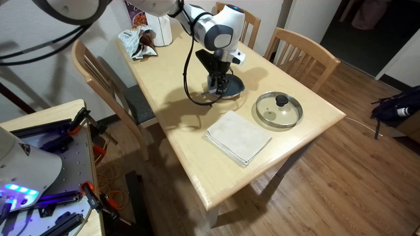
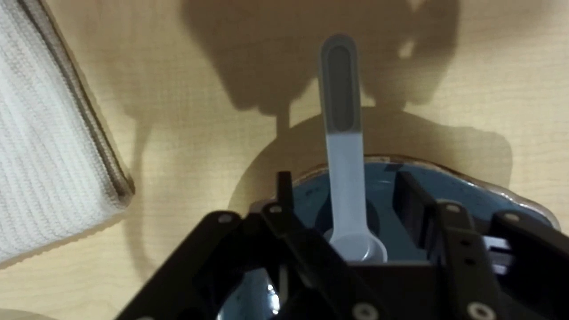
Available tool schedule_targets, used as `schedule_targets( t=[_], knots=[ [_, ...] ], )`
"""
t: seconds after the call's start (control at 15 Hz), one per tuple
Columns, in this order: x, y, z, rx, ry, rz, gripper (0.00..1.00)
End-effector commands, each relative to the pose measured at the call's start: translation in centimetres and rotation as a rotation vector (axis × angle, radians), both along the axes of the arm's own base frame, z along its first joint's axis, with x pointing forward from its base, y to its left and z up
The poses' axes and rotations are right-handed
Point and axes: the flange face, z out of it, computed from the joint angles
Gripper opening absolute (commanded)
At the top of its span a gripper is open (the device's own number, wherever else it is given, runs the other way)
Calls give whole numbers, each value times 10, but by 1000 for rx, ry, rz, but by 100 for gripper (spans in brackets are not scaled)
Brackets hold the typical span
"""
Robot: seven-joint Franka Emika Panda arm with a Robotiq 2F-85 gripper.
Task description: Put the grey spoon in the bowl
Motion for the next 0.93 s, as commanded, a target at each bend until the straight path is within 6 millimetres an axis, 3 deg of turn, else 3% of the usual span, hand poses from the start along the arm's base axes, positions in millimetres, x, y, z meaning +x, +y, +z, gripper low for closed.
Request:
schedule_targets(
  t=[0.0,0.2,0.6,0.67,0.73,0.87],
  knots=[
    [3,-5,-6,-7,-10,0,92],
    [1,-6,13,-35,-39,-22,100],
    [9,11,89,-54,-207,-41,100],
    [6,18,95,-33,-201,-46,100],
    [20,12,81,-26,-194,-31,100],
    [19,17,89,-22,-200,-26,100]
  ],
)
